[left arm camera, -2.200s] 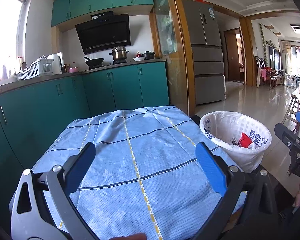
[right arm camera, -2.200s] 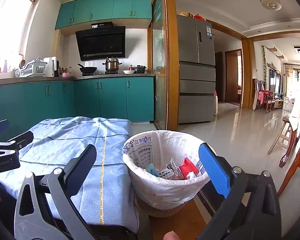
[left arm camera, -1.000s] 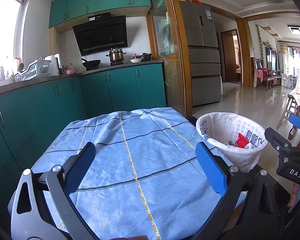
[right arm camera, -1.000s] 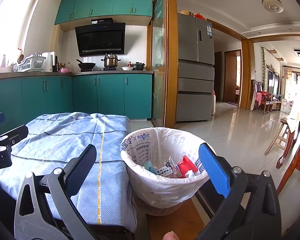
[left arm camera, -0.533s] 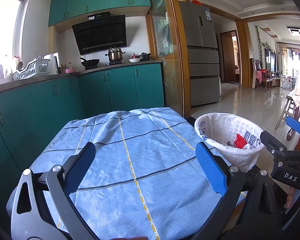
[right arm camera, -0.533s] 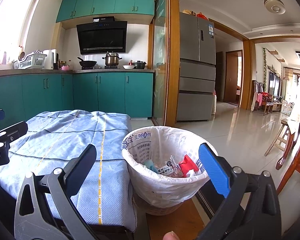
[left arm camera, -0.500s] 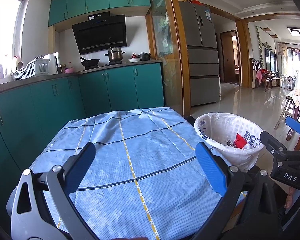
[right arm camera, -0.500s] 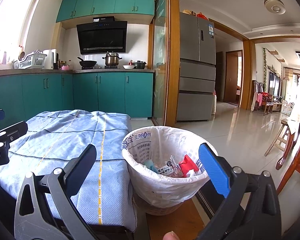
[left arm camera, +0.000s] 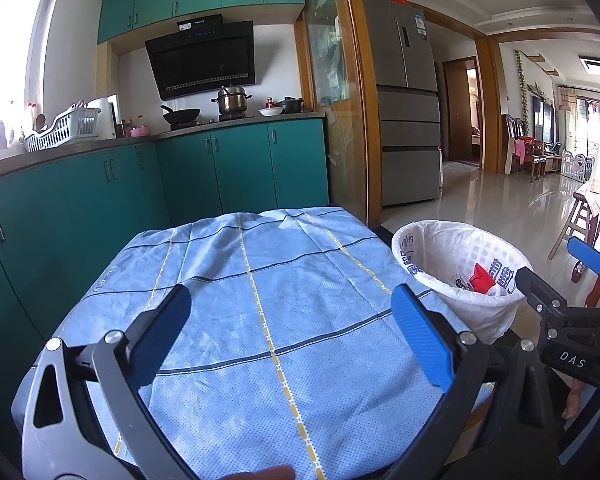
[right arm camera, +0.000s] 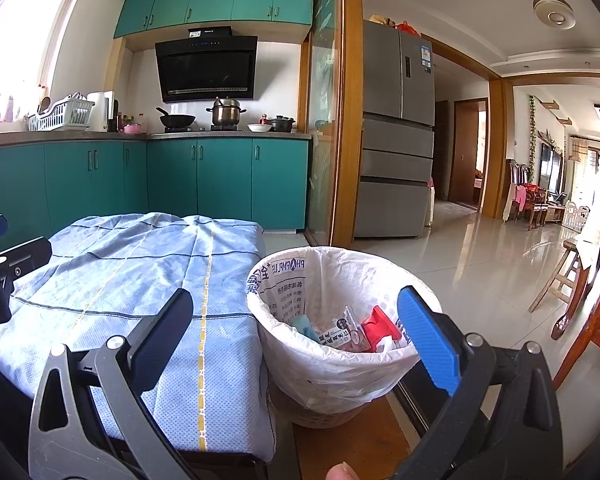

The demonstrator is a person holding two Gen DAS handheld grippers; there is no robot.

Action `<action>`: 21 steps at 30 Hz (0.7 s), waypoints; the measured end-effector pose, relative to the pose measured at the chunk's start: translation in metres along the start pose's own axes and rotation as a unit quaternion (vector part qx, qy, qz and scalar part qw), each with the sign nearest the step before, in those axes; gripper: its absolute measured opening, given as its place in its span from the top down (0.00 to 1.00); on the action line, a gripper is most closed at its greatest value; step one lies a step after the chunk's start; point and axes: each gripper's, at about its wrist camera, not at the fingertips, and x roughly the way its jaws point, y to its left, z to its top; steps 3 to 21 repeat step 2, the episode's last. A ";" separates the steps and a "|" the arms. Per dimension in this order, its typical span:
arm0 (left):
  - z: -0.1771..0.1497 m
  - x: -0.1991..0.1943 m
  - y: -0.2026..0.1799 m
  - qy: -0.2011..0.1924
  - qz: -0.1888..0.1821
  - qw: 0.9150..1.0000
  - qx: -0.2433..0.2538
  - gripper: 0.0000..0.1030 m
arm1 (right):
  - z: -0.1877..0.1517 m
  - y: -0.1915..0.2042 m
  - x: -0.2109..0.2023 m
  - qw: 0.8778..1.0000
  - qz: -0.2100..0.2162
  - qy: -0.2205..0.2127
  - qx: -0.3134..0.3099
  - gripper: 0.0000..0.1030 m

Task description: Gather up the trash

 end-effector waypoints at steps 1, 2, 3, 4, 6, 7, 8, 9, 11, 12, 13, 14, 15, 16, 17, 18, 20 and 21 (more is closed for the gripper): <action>0.000 0.001 0.001 0.004 0.001 1.000 0.000 0.03 | 0.000 0.000 0.001 1.000 0.001 0.001 0.001 0.03; 0.000 0.003 0.002 0.007 0.004 1.000 0.001 0.03 | 0.000 -0.002 0.002 1.000 0.003 0.003 0.006 0.03; 0.000 0.003 0.002 0.007 0.004 1.000 0.001 0.03 | 0.000 -0.002 0.002 1.000 0.003 0.003 0.006 0.03; 0.000 0.003 0.002 0.007 0.004 1.000 0.001 0.03 | 0.000 -0.002 0.002 1.000 0.003 0.003 0.006 0.03; 0.000 0.003 0.002 0.007 0.004 1.000 0.001 0.03 | 0.000 -0.002 0.002 1.000 0.003 0.003 0.006 0.03; 0.000 0.003 0.002 0.007 0.004 1.000 0.001 0.03 | 0.000 -0.002 0.002 1.000 0.003 0.003 0.006 0.03; 0.000 0.003 0.002 0.007 0.004 1.000 0.001 0.03 | 0.000 -0.002 0.002 1.000 0.003 0.003 0.006 0.03; 0.000 0.003 0.002 0.007 0.004 1.000 0.001 0.03 | 0.000 -0.002 0.002 1.000 0.003 0.003 0.006 0.03; 0.000 0.003 0.002 0.007 0.004 1.000 0.001 0.03 | 0.000 -0.002 0.002 1.000 0.003 0.003 0.006 0.03; 0.000 0.003 0.002 0.007 0.004 1.000 0.001 0.03 | 0.000 -0.002 0.002 1.000 0.003 0.003 0.006 0.03; 0.000 0.003 0.002 0.007 0.004 1.000 0.001 0.03 | 0.000 -0.002 0.002 1.000 0.003 0.003 0.006 0.03; 0.000 0.003 0.002 0.007 0.004 1.000 0.001 0.03 | 0.000 -0.002 0.002 1.000 0.003 0.003 0.006 0.03; 0.000 0.003 0.002 0.007 0.004 1.000 0.001 0.03 | 0.000 -0.002 0.002 1.000 0.003 0.003 0.006 0.03; 0.000 0.003 0.002 0.007 0.004 1.000 0.001 0.03 | 0.000 -0.002 0.002 1.000 0.003 0.003 0.006 0.03; 0.000 0.003 0.002 0.007 0.004 1.000 0.001 0.03 | 0.000 -0.002 0.002 1.000 0.003 0.003 0.006 0.03; 0.000 0.003 0.002 0.007 0.004 1.000 0.001 0.03 | 0.000 -0.002 0.002 1.000 0.003 0.003 0.006 0.03; 0.000 0.003 0.002 0.007 0.004 1.000 0.001 0.03 | 0.000 -0.002 0.002 1.000 0.003 0.003 0.006 0.03; 0.000 0.003 0.002 0.007 0.004 1.000 0.001 0.03 | 0.000 -0.002 0.002 1.000 0.003 0.003 0.006 0.03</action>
